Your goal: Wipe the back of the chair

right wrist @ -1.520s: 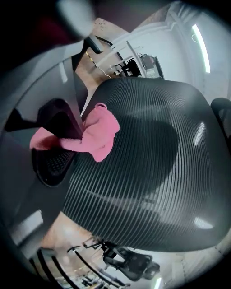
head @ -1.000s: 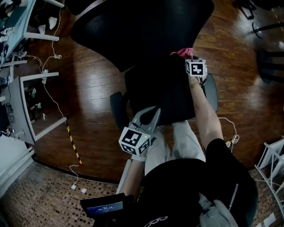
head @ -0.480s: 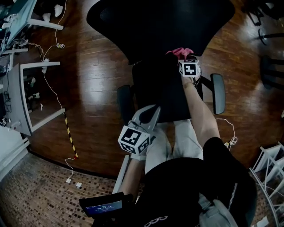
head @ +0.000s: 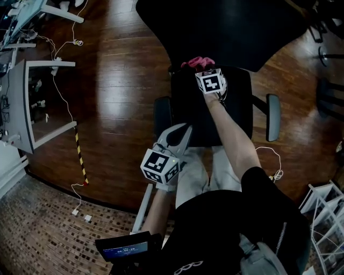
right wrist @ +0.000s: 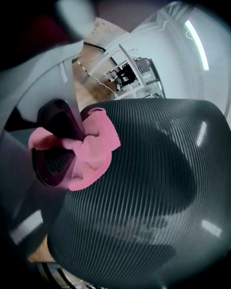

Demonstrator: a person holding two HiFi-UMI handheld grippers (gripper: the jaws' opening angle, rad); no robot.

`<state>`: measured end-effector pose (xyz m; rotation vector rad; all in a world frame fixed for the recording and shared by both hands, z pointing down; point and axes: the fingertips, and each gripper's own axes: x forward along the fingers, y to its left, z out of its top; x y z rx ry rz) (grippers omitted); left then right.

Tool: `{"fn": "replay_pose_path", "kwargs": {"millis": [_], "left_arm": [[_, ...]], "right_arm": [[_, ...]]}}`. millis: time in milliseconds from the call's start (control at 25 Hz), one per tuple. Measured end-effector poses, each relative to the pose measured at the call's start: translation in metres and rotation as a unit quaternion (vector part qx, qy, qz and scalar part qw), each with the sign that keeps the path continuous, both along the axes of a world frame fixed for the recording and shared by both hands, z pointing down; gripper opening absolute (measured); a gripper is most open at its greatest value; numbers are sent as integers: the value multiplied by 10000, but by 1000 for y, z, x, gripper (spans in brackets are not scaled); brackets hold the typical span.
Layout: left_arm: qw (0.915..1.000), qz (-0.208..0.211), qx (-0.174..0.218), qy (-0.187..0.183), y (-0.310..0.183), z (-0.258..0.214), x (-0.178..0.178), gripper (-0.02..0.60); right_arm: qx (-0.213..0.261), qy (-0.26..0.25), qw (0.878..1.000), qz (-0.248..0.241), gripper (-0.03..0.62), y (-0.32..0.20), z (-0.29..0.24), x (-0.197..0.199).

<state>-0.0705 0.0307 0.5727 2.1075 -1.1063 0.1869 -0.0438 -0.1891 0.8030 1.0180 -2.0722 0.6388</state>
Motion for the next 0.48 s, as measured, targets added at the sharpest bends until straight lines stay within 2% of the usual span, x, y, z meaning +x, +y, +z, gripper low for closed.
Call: {"fn": "replay_pose_path", "kwargs": {"millis": [160,280,480], "left_arm": [[10000,-87,1,-15,-1,1,-20,-8],[9999,-155,41,-45,-2,-2,-34,-8],[9993,-258,248,-98,-11,-22,-50,-8]], "right_arm": [[4,-382,9987,-347,41,9,-19,-58],[209,-708,9943,-765,41,13,-47,-107],[802,-1298,9798,-1291,41,-9,-136,-177]]}}
